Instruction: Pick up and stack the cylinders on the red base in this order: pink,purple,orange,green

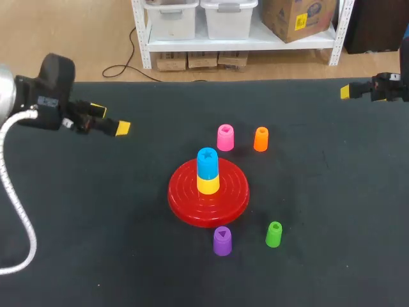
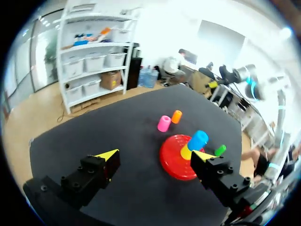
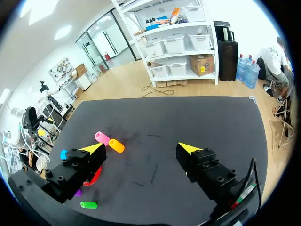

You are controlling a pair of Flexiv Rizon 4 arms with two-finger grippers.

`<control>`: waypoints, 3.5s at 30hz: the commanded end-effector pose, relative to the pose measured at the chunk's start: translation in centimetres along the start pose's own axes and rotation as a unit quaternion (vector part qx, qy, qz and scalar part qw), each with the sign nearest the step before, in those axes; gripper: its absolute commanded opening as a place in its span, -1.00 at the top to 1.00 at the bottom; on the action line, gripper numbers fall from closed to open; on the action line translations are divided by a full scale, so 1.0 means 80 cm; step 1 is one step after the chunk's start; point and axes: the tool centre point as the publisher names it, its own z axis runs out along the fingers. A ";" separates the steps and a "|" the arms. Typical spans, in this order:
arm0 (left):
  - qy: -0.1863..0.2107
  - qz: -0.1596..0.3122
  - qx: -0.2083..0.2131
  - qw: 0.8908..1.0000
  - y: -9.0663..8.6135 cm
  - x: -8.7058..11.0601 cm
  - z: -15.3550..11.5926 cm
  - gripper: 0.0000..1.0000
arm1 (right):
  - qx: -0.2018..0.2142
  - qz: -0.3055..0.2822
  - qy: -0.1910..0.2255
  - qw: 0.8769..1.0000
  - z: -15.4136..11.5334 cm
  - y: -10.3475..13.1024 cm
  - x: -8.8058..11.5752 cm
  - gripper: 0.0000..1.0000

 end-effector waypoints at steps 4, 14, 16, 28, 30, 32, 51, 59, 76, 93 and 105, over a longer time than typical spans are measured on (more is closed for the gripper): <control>-0.132 0.128 0.220 0.958 -0.005 0.013 -0.014 -1.00 | 0.000 0.000 0.000 1.000 0.000 0.000 0.000 -1.00; -0.128 0.174 0.263 0.940 -0.022 0.015 -0.011 -1.00 | 0.000 0.000 0.000 1.000 0.000 0.000 0.000 -1.00; -0.124 0.176 0.251 0.944 -0.022 0.015 -0.012 -1.00 | 0.000 0.000 0.000 1.000 0.000 0.000 0.000 -1.00; -0.054 0.193 0.196 0.960 -0.023 0.015 0.003 -1.00 | 0.000 0.000 0.000 1.000 0.000 0.000 0.000 -1.00; -0.049 0.195 0.203 0.958 -0.024 0.015 0.006 -1.00 | 0.000 0.000 0.000 1.000 0.000 0.000 0.000 -1.00; -0.045 0.195 0.203 0.959 -0.025 0.015 0.007 -1.00 | 0.000 0.000 0.000 1.000 0.000 0.000 0.000 -1.00; -0.050 0.143 0.163 0.975 -0.012 0.024 -0.008 -1.00 | 0.000 0.000 0.000 1.000 0.000 0.000 0.000 -1.00; -0.050 0.143 0.163 0.975 -0.012 0.024 -0.008 -1.00 | 0.000 0.000 0.000 1.000 0.000 0.000 0.000 -1.00; -0.050 0.143 0.163 0.975 -0.012 0.024 -0.008 -1.00 | 0.000 0.000 0.000 1.000 0.000 0.000 0.000 -1.00; -0.050 0.143 0.163 0.975 -0.012 0.024 -0.008 -1.00 | 0.000 0.000 0.000 1.000 0.000 0.000 0.000 -1.00; -0.050 0.143 0.163 0.975 -0.012 0.024 -0.008 -1.00 | 0.000 0.000 0.000 1.000 0.000 0.000 0.000 -1.00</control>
